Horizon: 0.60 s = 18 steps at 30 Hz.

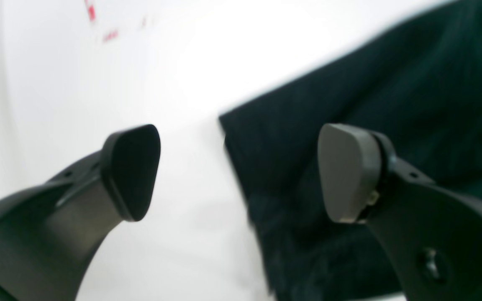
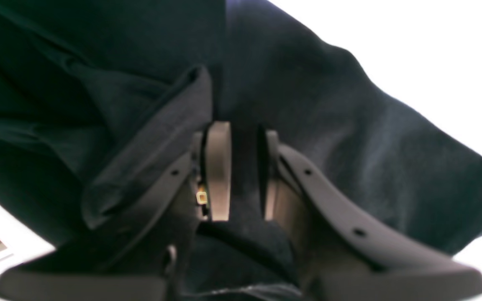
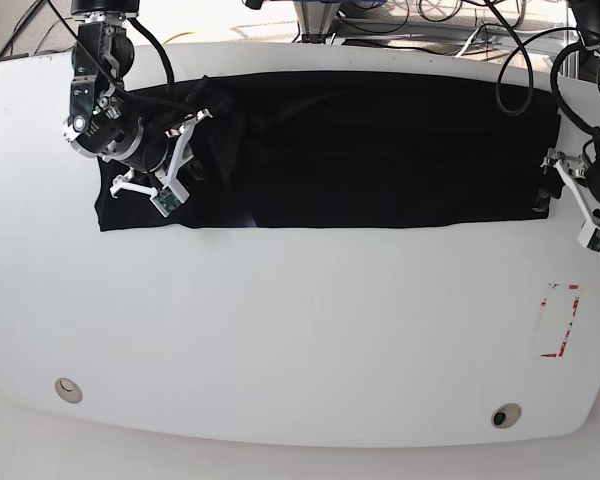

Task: Layout the t-shirt on the table in an organized manner, then fold the t-shirt properly
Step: 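Lift the shirt end with the left gripper and fold it inward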

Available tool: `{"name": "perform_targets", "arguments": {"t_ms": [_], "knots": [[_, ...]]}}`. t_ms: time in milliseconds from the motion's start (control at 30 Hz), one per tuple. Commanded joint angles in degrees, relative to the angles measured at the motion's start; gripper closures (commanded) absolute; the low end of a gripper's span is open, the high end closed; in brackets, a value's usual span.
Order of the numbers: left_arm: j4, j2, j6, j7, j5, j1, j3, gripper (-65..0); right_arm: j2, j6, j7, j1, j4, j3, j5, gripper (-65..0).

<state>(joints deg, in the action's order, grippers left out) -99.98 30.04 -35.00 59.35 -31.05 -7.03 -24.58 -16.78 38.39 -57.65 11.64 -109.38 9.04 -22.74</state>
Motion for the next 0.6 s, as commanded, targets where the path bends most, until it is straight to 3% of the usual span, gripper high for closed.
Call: {"name": "perform_targets", "arguments": {"t_ms": [0, 300, 567], "knots": [[1.7, -1.0, 0.0, 0.0, 1.6, 3.5, 2.8, -56.1, -0.6, -0.1, 0.8, -0.5, -0.9, 0.3, -0.7, -10.3], [8.3, -8.1, -0.3, 0.0, 12.2, 6.6, 8.6, -56.1, -0.6, -0.1, 0.8, -0.5, -0.9, 0.3, -0.7, -10.3], [7.0, -7.6, -0.4, 0.1, 15.6, 0.4, 9.9, -56.0, -0.6, -0.2, 0.8, -0.6, -1.3, 0.3, -0.9, -10.3]]}}
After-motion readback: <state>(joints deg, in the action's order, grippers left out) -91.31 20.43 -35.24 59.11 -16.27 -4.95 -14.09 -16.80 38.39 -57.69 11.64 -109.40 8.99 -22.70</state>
